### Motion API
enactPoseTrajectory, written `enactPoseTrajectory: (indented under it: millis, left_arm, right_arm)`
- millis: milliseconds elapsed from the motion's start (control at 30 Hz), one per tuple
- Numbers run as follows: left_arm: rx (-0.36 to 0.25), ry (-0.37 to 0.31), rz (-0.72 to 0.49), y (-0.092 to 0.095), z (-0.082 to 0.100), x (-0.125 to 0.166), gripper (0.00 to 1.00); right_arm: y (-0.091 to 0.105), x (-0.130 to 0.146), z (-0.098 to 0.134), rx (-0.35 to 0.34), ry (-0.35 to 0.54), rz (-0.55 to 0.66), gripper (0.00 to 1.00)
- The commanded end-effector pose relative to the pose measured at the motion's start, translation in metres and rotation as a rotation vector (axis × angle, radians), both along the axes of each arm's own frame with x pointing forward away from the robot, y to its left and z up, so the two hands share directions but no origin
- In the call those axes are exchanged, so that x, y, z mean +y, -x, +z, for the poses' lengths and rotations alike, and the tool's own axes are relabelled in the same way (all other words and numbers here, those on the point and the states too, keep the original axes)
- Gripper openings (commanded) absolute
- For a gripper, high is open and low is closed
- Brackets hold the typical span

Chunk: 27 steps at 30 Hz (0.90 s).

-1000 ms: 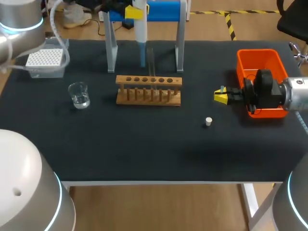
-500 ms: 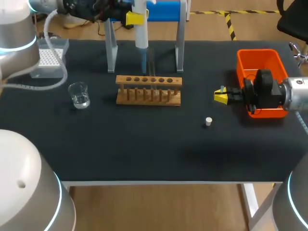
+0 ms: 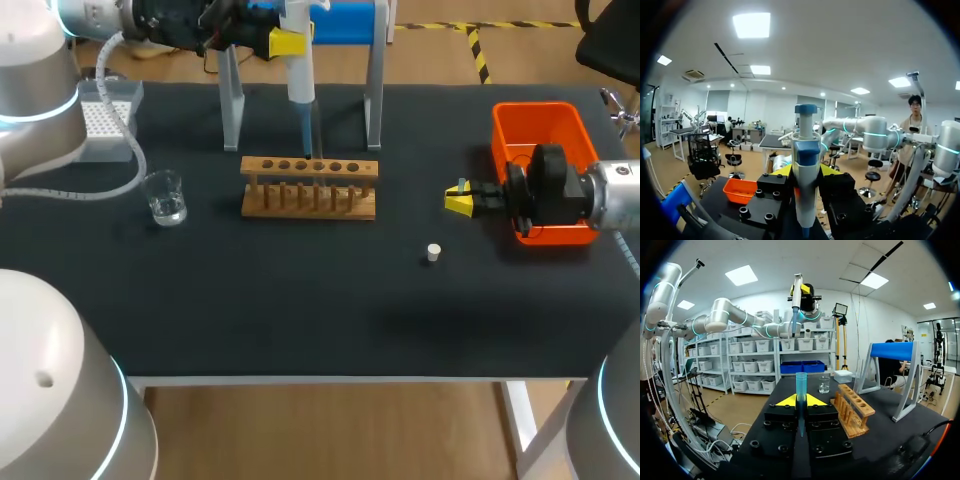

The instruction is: Invert the test tube, pick up the pipette, mount the tip to pipette, aspirate from beaker and dispense into the tube, eject the tip, return the pipette, and cap with the stopper.

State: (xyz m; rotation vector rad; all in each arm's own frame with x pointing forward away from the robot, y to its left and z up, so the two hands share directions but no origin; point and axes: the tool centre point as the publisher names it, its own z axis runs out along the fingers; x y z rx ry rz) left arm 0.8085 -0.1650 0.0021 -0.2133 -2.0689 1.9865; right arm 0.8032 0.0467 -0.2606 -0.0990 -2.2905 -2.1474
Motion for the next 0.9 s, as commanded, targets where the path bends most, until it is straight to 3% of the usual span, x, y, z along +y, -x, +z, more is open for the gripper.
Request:
enactPoseTrajectory:
  millis: [33, 400, 700, 900]
  left_arm:
    - [0.001, 0.002, 0.010, 0.001, -0.004, 0.000, 0.00]
    - [-0.063, -0.008, 0.203, 0.006, -0.002, 0.022, 0.00]
    - [-0.099, -0.003, 0.211, 0.010, 0.003, 0.024, 0.00]
    - [-0.116, -0.039, 0.204, 0.011, 0.002, 0.021, 0.00]
  right_arm:
    - [0.000, -0.001, 0.000, 0.000, 0.001, 0.002, 0.00]
    - [0.000, -0.001, 0.000, 0.000, 0.001, 0.002, 0.00]
    - [0.000, -0.001, 0.000, 0.000, 0.001, 0.002, 0.00]
    - [0.000, -0.001, 0.000, 0.000, 0.001, 0.002, 0.00]
